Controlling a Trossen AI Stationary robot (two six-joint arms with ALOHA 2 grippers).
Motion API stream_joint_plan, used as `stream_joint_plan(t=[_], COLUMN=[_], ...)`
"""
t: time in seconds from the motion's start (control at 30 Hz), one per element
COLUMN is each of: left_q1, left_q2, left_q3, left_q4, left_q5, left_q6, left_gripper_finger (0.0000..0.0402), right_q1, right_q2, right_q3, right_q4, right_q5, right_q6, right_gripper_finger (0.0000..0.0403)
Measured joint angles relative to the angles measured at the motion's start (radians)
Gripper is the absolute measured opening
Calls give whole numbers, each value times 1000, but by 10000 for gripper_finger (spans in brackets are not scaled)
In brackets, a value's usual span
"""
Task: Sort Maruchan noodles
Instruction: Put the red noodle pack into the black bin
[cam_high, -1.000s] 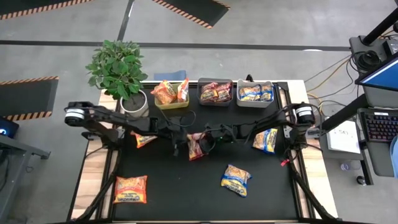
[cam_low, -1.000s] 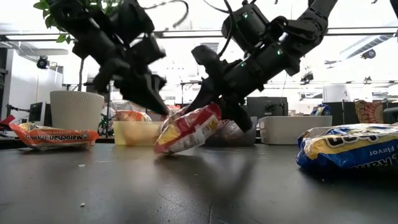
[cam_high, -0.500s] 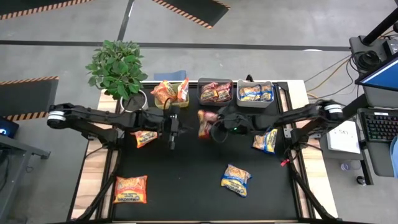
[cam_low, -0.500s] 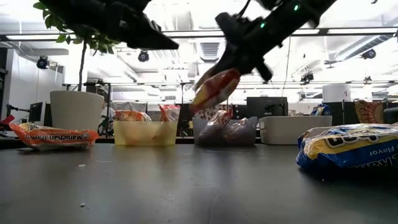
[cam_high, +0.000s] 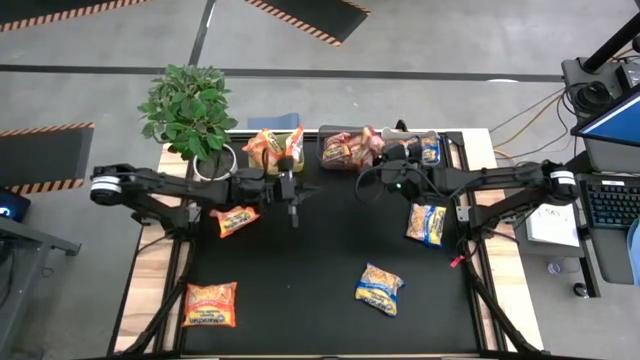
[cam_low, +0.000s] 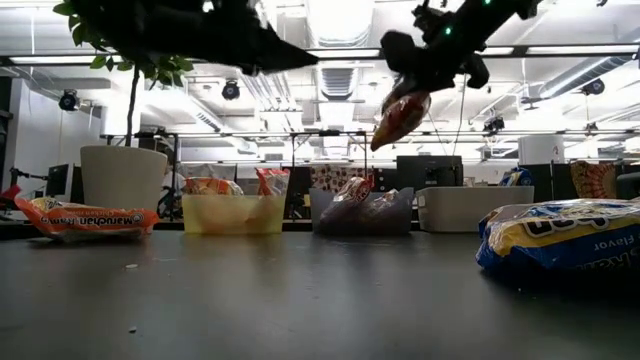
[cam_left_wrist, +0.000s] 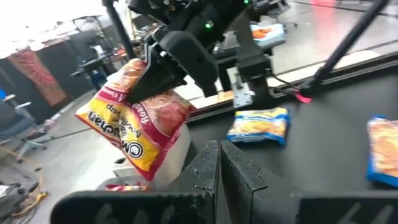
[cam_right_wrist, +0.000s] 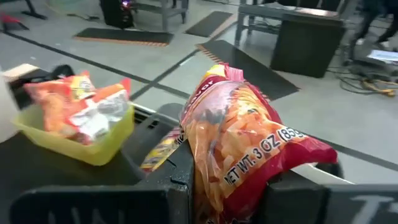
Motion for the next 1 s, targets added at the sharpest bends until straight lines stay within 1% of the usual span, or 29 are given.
stream_joint_plan(t=[0.1, 0.23, 0.5, 0.67, 0.77, 0.83, 0.93, 1.0], left_q1=[29, 72, 148, 196, 222, 238, 258, 267], left_q2=[57, 143, 346, 475, 548, 597, 665, 705], left_q3=[4, 56, 196, 281, 331, 365, 415, 447], left_q4=[64, 83, 117, 147, 150, 150, 148, 149], left_q5=[0, 0, 0, 0, 0, -1, -3, -32], left_q6=[-7, -36, -52, -76, -76, -79, -87, -86], left_gripper_finger=[8, 33, 109, 159, 182, 193, 198, 198], right_q1=[-38, -87, -138, -147, -147, -147, -146, -146], right_q2=[2, -4, -6, -8, -10, -10, -10, -10], right_q3=[-5, -7, -14, -16, -24, -31, -44, -52], right_q4=[-21, -70, -130, -175, -186, -186, -184, -185], right_q5=[-1, 3, 10, 11, 10, 11, 11, 10], right_q6=[-3, -4, -19, -29, -28, -27, -25, -15], right_gripper_finger=[65, 65, 65, 65, 65, 65, 65, 65])
